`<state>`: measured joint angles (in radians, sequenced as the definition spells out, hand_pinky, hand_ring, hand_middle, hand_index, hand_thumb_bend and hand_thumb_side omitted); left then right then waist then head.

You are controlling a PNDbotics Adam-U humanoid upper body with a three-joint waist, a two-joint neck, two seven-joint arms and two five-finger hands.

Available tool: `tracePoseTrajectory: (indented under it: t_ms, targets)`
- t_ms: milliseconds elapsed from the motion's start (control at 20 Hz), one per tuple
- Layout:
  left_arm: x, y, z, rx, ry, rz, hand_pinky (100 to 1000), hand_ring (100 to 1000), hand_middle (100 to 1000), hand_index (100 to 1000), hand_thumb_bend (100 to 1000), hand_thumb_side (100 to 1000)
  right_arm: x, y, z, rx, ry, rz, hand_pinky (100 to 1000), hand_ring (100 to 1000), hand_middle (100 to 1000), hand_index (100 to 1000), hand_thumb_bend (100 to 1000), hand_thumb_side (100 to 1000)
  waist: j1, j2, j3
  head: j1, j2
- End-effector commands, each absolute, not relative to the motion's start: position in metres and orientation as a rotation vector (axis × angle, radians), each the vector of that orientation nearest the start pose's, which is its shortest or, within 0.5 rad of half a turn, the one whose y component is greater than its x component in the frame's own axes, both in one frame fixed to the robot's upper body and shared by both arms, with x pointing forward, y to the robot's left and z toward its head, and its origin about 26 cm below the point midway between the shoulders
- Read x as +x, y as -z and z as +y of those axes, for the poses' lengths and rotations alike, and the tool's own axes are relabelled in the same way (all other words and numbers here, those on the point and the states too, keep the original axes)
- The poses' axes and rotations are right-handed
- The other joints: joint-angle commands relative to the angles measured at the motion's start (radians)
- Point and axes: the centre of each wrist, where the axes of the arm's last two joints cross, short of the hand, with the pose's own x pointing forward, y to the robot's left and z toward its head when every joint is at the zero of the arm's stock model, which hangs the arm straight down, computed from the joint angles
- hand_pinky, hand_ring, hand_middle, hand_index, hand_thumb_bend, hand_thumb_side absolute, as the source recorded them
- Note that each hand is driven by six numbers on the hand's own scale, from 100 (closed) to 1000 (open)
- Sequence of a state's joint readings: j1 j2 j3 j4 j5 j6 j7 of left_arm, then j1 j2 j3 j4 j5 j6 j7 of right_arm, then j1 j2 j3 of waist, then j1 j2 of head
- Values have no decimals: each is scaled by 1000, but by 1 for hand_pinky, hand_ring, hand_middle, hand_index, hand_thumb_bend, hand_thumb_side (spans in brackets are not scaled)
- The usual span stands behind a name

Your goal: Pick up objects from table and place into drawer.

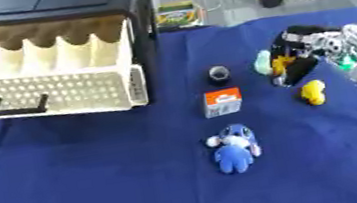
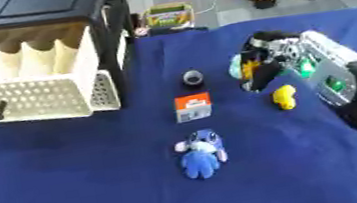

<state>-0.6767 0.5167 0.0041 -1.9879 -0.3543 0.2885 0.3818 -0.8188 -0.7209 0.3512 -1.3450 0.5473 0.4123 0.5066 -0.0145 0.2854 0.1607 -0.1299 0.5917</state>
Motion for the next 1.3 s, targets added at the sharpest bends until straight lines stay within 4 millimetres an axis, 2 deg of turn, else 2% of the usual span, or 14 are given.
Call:
tracePoseTrajectory:
  t_ms: [50,350,650,950,1000,1050,1100,1300]
  targets:
    - [303,-334,253,-1345,-125,3344,100,100,100,690,201,1000,414,-271,-295,-915,-1171,-1226,162,410,374,375,100,100,2,-24,-1,3,-9]
    - [303,-334,253,-1349,-126,3343,100,100,100,688,203,1000,407,-288,-287,-915,-1165,-1283,152,396,351,354,100,100,1,-30,-3,3,-9]
    - [303,-334,253,-1350,-134,3343,100,100,100,687,208,1000,394,-319,-273,-928,-1160,-1392,139,379,323,329,126,100,-3,-40,-11,1,-8]
    - [303,-333,253,-1350,-149,3345,100,100,100,686,211,1000,384,-346,-254,-960,-1181,-1479,134,372,313,315,138,101,-5,-54,-14,-2,-5]
    - [303,-333,253,-1349,-151,3345,100,100,100,686,212,1000,383,-350,-250,-966,-1187,-1493,133,372,311,313,138,109,-6,-56,-15,-1,-5]
    - [303,-333,252,-1348,-153,3346,100,100,100,686,216,1000,381,-355,-246,-971,-1194,-1508,133,371,311,313,133,153,-7,-58,-15,0,-4]
    - [303,-333,252,-1347,-156,3346,100,100,100,686,212,1000,380,-358,-242,-975,-1199,-1521,132,370,308,311,143,116,-8,-60,-16,1,-4]
    - [303,-333,251,-1340,-162,3348,100,100,100,686,214,1000,374,-375,-226,-980,-1209,-1584,129,365,300,307,157,129,-11,-65,-18,11,-3]
